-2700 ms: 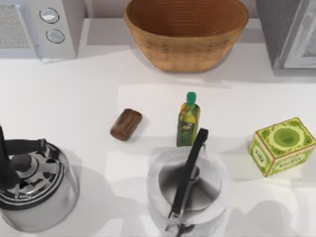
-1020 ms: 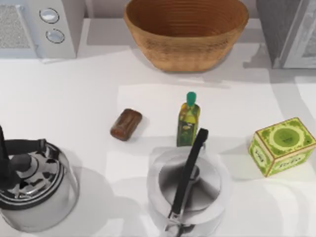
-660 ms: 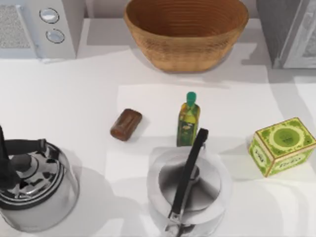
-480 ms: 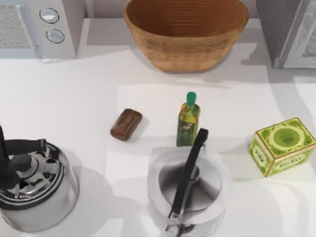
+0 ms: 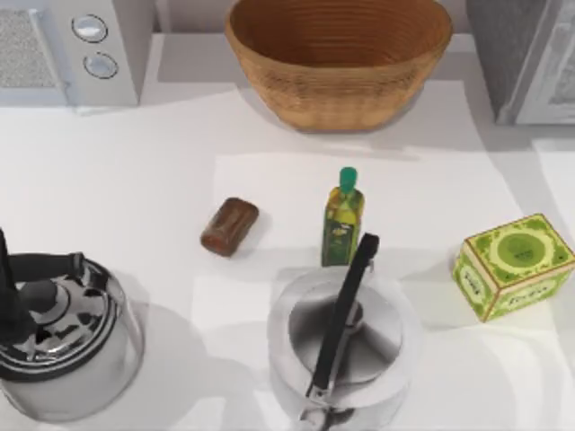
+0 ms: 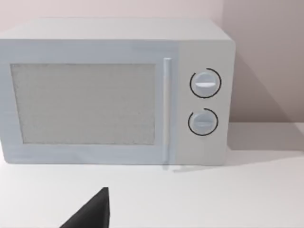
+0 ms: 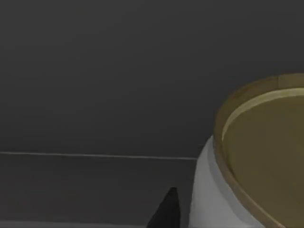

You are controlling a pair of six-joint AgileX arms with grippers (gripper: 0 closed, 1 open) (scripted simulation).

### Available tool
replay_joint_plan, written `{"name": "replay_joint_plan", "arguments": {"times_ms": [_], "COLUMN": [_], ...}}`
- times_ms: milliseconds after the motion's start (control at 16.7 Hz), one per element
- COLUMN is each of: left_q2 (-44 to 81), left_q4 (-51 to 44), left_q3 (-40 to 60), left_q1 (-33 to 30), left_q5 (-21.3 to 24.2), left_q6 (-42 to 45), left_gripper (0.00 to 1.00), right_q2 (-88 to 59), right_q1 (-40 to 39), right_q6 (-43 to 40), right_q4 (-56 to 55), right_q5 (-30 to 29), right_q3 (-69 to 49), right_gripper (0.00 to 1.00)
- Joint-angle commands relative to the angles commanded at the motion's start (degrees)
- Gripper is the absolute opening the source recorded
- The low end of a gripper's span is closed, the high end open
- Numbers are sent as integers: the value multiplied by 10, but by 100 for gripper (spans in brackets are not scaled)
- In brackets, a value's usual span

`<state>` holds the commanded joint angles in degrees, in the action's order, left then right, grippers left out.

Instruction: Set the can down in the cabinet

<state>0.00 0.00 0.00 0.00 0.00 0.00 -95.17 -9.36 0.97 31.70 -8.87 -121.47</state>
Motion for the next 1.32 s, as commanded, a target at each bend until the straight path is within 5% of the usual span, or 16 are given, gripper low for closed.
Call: {"name": "replay_joint_plan", "arguments": {"times_ms": [420,900,1320], "left_q2": [0,0,0], "left_q4": [0,0,0], "left_q3": [0,0,0], "left_q1": [0,0,0], "left_q5": [0,0,0], "left_q6": [0,0,0], "left_gripper": [100,100,100], "right_q2": [-194,-245,-245], "right_q1": [23,38,38], "right_q6": [-3,0,0], "right_q4": [56,73,73], "right_q5": [16,17,17], "right_q3": [-313,-370,-370], "right_gripper": [0,0,53]}}
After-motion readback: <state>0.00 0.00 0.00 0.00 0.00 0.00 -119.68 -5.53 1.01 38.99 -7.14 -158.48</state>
